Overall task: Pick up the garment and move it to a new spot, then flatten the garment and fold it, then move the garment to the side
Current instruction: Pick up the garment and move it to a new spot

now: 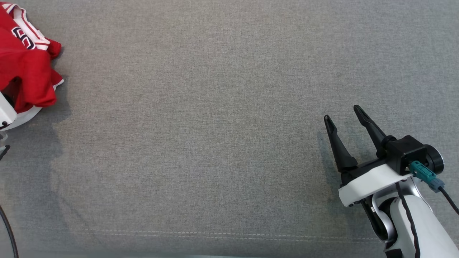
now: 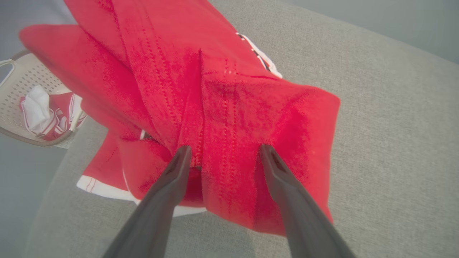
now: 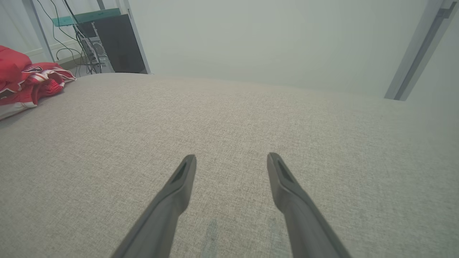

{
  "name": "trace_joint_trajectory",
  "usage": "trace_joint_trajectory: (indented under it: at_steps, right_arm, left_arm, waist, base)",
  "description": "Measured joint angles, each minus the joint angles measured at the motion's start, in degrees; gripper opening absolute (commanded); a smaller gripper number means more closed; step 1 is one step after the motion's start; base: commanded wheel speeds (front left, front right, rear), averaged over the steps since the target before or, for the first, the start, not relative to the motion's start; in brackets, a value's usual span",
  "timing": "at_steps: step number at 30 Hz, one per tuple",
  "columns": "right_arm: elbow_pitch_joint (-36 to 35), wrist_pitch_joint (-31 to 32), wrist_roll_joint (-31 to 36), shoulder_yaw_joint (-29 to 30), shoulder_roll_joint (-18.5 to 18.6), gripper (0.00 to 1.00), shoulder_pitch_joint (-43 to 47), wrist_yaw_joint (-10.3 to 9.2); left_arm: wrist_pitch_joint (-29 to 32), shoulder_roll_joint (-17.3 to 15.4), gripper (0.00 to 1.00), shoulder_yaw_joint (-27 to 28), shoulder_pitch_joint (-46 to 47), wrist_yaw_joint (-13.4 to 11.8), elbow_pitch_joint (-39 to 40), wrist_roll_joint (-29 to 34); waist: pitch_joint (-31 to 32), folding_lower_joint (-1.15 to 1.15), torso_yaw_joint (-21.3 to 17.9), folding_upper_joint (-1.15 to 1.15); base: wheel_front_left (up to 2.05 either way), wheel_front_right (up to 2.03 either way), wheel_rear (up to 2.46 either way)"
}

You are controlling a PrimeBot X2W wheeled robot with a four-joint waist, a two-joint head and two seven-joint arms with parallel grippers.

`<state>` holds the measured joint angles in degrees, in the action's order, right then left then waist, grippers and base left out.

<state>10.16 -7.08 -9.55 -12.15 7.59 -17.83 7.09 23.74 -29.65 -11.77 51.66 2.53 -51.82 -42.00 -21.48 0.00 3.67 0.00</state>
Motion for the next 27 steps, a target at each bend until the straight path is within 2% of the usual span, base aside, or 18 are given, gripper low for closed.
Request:
trace_joint_trajectory:
  at_steps: [5,6,7,8,18,27]
  right_arm:
    - [-0.05,0.0,-0.08,-0.85,0.2,1.0,-0.53,0.0]
    - [-0.05,0.0,-0.12,-0.91,0.21,1.0,-0.53,0.0]
    - [-0.1,0.0,-0.13,-0.91,0.21,1.0,-0.53,0.0]
    - [-0.11,0.0,-0.13,-0.9,0.2,1.0,-0.54,0.0]
    - [0.01,-0.01,-0.62,0.69,-0.21,1.0,-0.35,0.0]
    - [0.05,-0.29,-0.59,2.3,-0.81,1.0,0.12,0.0]
  left_arm:
    - [0.96,0.12,1.0,0.37,0.0,-0.09,-1.12,-0.9]
    - [0.93,0.21,0.64,0.41,-0.01,-0.18,-1.14,-0.98]
    - [0.66,0.23,0.23,0.49,-0.01,-0.56,-1.09,-0.98]
    - [0.78,0.16,0.0,0.53,-0.01,-0.65,-1.05,-0.98]
    - [-1.83,-1.0,0.0,-0.89,-0.19,-1.02,3.38,0.69]
    - [-7.17,-2.89,0.0,-4.26,0.65,-1.0,11.51,5.72]
  waist:
    - [-0.33,0.0,-0.8,0.0]
    - [-0.32,0.0,-0.92,0.0]
    - [-0.33,0.0,-1.01,0.0]
    - [-0.34,0.0,-1.1,0.0]
    - [1.85,0.0,-0.48,0.0]
    - [5.45,0.0,0.96,0.0]
  base:
    - [0.0,0.0,0.0]
    - [0.0,0.0,0.0]
    - [0.0,0.0,0.0]
    - [0.0,0.0,0.0]
    - [0.0,0.0,0.0]
    - [0.0,0.0,0.0]
